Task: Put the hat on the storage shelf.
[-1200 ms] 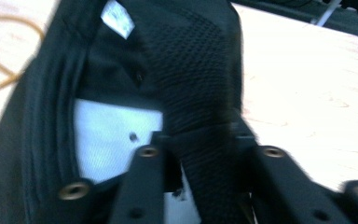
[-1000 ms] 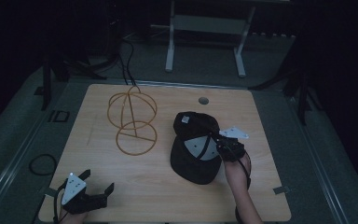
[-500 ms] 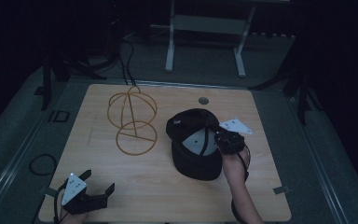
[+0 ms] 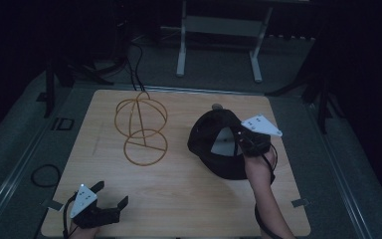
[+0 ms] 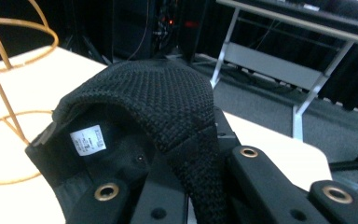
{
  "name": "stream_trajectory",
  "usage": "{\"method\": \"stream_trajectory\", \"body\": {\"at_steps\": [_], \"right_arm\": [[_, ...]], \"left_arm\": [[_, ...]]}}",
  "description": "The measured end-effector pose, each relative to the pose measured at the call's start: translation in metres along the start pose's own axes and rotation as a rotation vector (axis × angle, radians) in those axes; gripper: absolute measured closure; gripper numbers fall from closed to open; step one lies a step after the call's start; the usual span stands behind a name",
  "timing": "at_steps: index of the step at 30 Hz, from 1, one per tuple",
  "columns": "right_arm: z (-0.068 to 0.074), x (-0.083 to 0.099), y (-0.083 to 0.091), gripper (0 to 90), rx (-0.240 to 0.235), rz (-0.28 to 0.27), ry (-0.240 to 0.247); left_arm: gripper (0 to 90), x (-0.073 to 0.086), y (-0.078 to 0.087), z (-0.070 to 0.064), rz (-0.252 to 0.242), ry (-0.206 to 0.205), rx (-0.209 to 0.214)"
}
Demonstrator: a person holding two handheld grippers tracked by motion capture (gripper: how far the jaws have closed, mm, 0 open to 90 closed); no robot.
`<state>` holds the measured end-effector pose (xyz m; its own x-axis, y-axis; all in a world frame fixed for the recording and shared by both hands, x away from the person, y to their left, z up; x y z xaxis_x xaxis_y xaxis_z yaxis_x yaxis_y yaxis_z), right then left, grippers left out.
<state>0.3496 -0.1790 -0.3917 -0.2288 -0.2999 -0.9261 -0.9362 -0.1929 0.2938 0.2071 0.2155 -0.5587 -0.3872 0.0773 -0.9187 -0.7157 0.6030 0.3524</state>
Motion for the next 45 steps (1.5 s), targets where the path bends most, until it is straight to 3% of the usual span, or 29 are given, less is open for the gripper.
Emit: {"method": "stream_trajectory", "body": {"at_steps": [7, 9, 17, 20, 24, 28, 33, 40, 45], "right_arm": [[0.0, -0.015, 0.019, 88.1, -0.046, -0.067, -0.014], [0.002, -0.018, 0.024, 88.1, -0.063, -0.08, -0.014], [0.009, -0.019, 0.038, 88.1, -0.113, -0.102, -0.013], [0.01, -0.017, 0.043, 88.1, -0.13, -0.108, -0.019], [0.012, -0.014, 0.047, 88.1, -0.149, -0.111, -0.026], [0.016, -0.013, 0.049, 88.1, -0.183, -0.11, -0.026], [0.023, -0.015, 0.05, 88.1, -0.201, -0.117, -0.017], [0.031, -0.018, 0.054, 88.1, -0.237, -0.132, -0.013], [0.032, -0.019, 0.059, 88.1, -0.266, -0.144, -0.019]], "left_arm": [[0.4, -0.021, -0.014, -0.02, 0.041, -0.024, 0.078], [0.4, -0.032, -0.02, -0.027, 0.028, -0.02, 0.11], [2.8, -0.067, -0.04, -0.046, 0.021, -0.092, 0.139], [3.3, -0.075, -0.048, -0.05, 0.011, -0.092, 0.159], [6.4, -0.084, -0.058, -0.056, 0.012, -0.123, 0.18], [6.5, -0.092, -0.069, -0.062, 0.018, -0.12, 0.213], [7.9, -0.103, -0.083, -0.068, 0.012, -0.125, 0.233], [13.1, -0.123, -0.103, -0.076, -0.022, -0.162, 0.213], [20.9, -0.131, -0.113, -0.076, -0.06, -0.123, 0.192]]}}
Point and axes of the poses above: each handheld gripper's, and its own axes: y roughly backward along the jaws, x roughly out of its underside, z roughly to its left, the point moved 3 cm from there along -y, roughly forward along the jaws, and after that the axes turned 9 degrees about x, right-handed, at the moved point
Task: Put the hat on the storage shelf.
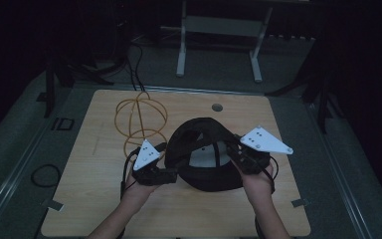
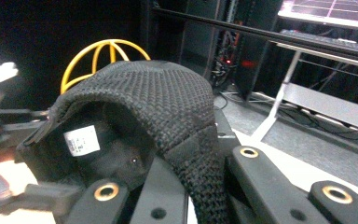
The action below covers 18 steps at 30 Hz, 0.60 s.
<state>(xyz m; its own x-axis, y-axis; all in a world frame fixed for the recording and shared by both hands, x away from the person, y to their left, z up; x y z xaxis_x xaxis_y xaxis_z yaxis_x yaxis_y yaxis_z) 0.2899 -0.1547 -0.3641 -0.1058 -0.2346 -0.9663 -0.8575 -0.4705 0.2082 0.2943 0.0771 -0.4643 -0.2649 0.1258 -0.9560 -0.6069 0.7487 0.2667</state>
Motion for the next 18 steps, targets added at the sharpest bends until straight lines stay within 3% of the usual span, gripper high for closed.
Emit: {"method": "stream_trajectory", "body": {"at_steps": [8, 13, 18], "right_arm": [[0.0, 0.0, 0.007, 88.1, -0.017, -0.011, 0.0], [0.001, 0.003, 0.009, 88.0, -0.017, -0.01, 0.001], [0.0, 0.007, 0.011, 87.9, -0.032, -0.008, -0.007]], "left_arm": [[56.5, -0.01, -0.006, -0.004, -0.014, -0.011, -0.031], [85.0, -0.015, -0.007, -0.004, -0.008, -0.015, -0.054], [89.3, -0.02, -0.006, -0.007, -0.009, -0.035, -0.084]]}}
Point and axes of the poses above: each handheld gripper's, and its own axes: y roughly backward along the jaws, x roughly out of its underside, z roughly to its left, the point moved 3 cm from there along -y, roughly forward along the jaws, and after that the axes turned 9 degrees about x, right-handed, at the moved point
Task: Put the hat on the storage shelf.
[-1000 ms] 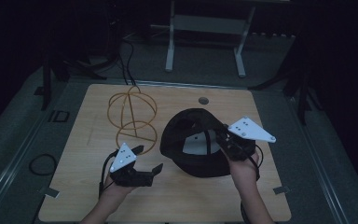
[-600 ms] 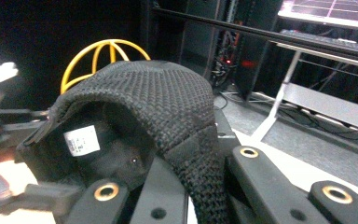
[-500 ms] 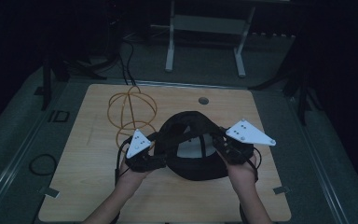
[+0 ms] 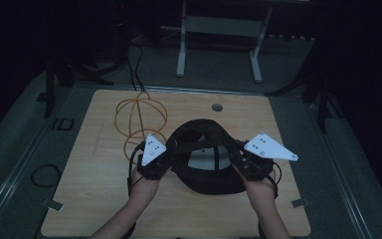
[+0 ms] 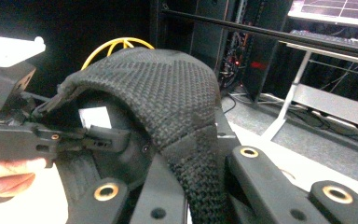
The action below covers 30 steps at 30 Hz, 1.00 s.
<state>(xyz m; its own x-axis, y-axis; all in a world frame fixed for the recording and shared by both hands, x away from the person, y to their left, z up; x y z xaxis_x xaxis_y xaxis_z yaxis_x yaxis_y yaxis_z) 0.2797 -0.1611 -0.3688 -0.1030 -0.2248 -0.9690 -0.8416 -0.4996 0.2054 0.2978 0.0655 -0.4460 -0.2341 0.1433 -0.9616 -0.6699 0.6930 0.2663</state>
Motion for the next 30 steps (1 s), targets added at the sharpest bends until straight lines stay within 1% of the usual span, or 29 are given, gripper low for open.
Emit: {"method": "stream_trajectory", "body": {"at_steps": [2, 4, 5, 7, 10, 12, 13, 15, 16, 18, 20, 21, 24, 27, 30], "right_arm": [[-0.001, 0.002, 0.002, 87.7, -0.006, -0.001, -0.006], [-0.002, 0.003, 0.004, 87.3, -0.007, -0.008, -0.009], [-0.002, 0.004, 0.005, 86.8, -0.008, -0.008, -0.009], [-0.004, 0.006, 0.007, 86.4, -0.013, -0.012, -0.011], [-0.004, 0.01, 0.011, 84.7, -0.009, -0.016, 0.003], [-0.004, 0.014, 0.014, 83.1, 0.006, -0.016, 0.016], [-0.004, 0.016, 0.014, 81.2, 0.004, -0.015, 0.013], [-0.004, 0.02, 0.017, 77.7, -0.003, -0.013, -0.002], [-0.005, 0.022, 0.018, 73.3, -0.006, -0.01, -0.006], [-0.006, 0.026, 0.021, 70.4, -0.025, -0.018, -0.031], [-0.006, 0.028, 0.022, 70.4, -0.03, -0.015, -0.034], [-0.006, 0.032, 0.024, 67.0, -0.041, -0.016, -0.036], [-0.005, 0.039, 0.029, 63.1, -0.042, -0.017, -0.021], [-0.003, 0.044, 0.035, 56.7, -0.058, -0.024, -0.013], [-0.004, 0.051, 0.039, 48.3, -0.082, -0.003, -0.008]], "left_arm": [[89.5, -0.004, 0.002, -0.001, -0.003, -0.008, -0.005], [89.6, -0.005, 0.003, -0.001, -0.008, -0.007, -0.002], [89.6, -0.01, 0.005, -0.001, -0.01, -0.009, 0.0], [89.7, -0.015, 0.007, -0.002, -0.014, -0.017, -0.001], [89.8, -0.022, 0.01, -0.003, -0.016, -0.017, 0.008], [89.8, -0.026, 0.011, -0.004, -0.018, -0.011, 0.007], [89.8, -0.029, 0.011, -0.005, -0.019, -0.022, 0.006], [89.8, -0.032, 0.012, -0.006, -0.025, -0.022, 0.006], [89.8, -0.034, 0.012, -0.007, -0.027, -0.023, 0.006], [89.8, -0.038, 0.012, -0.008, -0.032, -0.024, 0.011], [89.7, -0.038, 0.012, -0.008, -0.032, -0.024, 0.011], [89.7, -0.045, 0.015, -0.012, -0.048, -0.024, 0.037], [89.7, -0.053, 0.018, -0.017, -0.064, -0.055, 0.024], [89.8, -0.057, 0.02, -0.016, -0.075, -0.052, 0.023], [89.7, -0.059, 0.022, -0.016, -0.073, -0.066, 0.02]]}}
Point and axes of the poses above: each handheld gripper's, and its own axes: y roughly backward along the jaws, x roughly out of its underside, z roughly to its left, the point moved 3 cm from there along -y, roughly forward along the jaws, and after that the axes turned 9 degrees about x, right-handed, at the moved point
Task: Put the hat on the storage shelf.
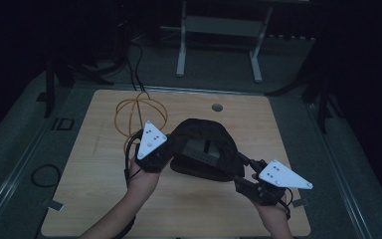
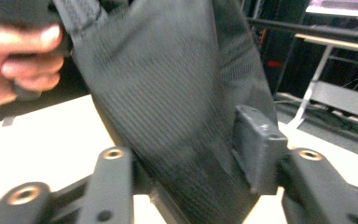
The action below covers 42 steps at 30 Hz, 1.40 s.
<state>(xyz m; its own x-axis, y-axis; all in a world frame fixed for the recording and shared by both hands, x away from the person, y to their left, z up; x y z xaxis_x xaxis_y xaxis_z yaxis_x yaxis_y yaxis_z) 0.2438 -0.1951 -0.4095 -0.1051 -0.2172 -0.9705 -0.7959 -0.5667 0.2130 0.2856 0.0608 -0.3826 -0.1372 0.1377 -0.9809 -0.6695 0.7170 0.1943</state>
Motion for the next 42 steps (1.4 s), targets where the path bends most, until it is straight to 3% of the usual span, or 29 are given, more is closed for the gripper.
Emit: {"method": "stream_trajectory", "body": {"at_steps": [6, 9, 11, 12, 14, 16, 17, 22, 24, 29, 36, 42], "right_arm": [[-0.001, 0.015, 0.01, 38.7, -0.09, 0.047, 0.009], [-0.004, 0.02, 0.02, 37.6, -0.136, 0.048, 0.02], [-0.008, 0.02, 0.027, 38.3, -0.136, 0.039, 0.036], [-0.011, 0.019, 0.03, 38.9, -0.124, 0.033, 0.043], [-0.017, 0.015, 0.033, 39.6, -0.108, 0.019, 0.047], [-0.022, 0.01, 0.034, 40.6, -0.098, 0.014, 0.054], [-0.022, 0.008, 0.033, 41.2, -0.1, 0.011, 0.063], [-0.015, -0.003, 0.027, 41.9, -0.141, 0.005, 0.088], [-0.008, -0.007, 0.024, 41.9, -0.179, -0.002, 0.1], [0.016, -0.014, 0.015, 41.4, -0.269, 0.0, 0.162], [0.03, -0.019, 0.002, 43.9, -0.323, -0.003, 0.205], [0.032, -0.021, 0.001, 62.5, -0.33, -0.032, 0.224]], "left_arm": [[89.7, 0.001, 0.004, 0.003, 0.007, -0.009, -0.007], [89.7, 0.002, 0.009, 0.006, -0.006, -0.017, 0.032], [89.6, 0.002, 0.012, 0.005, -0.009, -0.044, 0.058], [89.6, 0.003, 0.014, 0.006, -0.01, -0.055, 0.097], [89.6, 0.004, 0.017, 0.006, -0.009, -0.086, 0.131], [89.6, 0.006, 0.02, 0.005, -0.015, -0.117, 0.207], [89.6, 0.007, 0.021, 0.005, -0.006, -0.127, 0.222], [89.6, 0.017, 0.027, 0.007, -0.017, -0.162, 0.387], [89.5, 0.021, 0.027, 0.008, -0.011, -0.143, 0.437], [89.6, 0.028, 0.028, 0.009, -0.027, -0.108, 0.507], [89.5, 0.028, 0.028, 0.005, -0.024, -0.115, 0.553], [89.5, 0.026, 0.027, 0.005, -0.038, -0.101, 0.552]]}}
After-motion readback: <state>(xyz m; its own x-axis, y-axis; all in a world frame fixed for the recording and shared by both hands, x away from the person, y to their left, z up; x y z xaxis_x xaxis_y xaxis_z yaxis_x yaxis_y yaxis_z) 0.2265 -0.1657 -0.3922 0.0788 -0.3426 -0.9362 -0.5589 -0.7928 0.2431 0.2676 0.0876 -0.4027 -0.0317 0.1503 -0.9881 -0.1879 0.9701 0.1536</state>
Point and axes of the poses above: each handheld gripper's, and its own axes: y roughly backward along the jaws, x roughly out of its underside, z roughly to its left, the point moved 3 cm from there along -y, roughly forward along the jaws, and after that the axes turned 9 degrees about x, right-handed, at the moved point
